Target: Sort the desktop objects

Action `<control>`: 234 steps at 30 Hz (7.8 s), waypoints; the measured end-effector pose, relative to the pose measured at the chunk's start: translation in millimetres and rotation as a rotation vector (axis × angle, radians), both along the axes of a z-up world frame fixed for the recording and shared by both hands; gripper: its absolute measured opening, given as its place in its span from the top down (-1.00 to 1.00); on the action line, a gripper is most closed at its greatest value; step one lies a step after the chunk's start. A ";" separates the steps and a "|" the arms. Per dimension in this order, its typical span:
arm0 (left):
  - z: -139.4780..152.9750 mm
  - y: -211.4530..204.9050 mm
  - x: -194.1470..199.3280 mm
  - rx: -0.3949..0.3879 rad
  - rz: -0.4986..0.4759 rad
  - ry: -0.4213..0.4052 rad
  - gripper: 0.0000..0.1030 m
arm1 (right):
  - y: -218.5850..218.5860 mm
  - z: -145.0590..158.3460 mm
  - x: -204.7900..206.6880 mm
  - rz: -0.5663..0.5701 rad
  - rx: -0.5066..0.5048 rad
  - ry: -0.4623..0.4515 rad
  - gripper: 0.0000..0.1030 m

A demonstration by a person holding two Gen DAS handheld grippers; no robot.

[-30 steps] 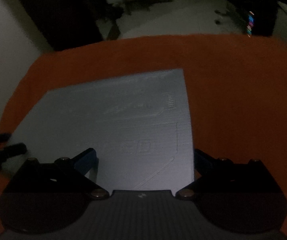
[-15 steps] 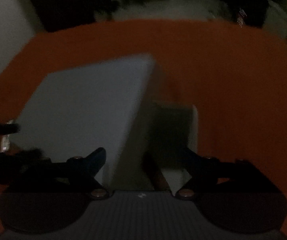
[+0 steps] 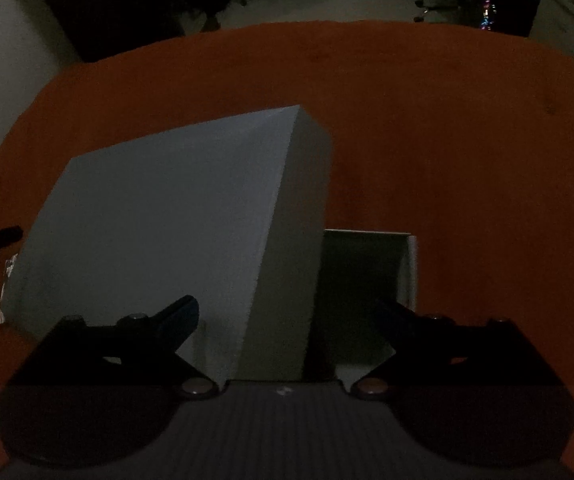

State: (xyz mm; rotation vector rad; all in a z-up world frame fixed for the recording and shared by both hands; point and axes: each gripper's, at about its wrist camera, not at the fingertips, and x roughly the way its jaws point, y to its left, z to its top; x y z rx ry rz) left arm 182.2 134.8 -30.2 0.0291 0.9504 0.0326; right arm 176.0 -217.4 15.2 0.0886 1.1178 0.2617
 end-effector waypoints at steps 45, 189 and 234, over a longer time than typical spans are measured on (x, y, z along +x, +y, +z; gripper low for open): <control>-55.7 80.3 -0.1 -0.476 -0.044 0.093 -0.99 | -36.5 -48.6 11.8 0.005 0.137 0.162 -0.99; 38.5 -136.5 -202.1 -0.189 0.042 0.076 -0.99 | -72.9 28.3 -329.7 -0.240 -0.077 -0.133 -0.99; 39.9 -143.3 -206.2 -0.060 0.007 0.064 -0.99 | -66.4 22.3 -320.1 -0.162 -0.096 -0.135 -1.00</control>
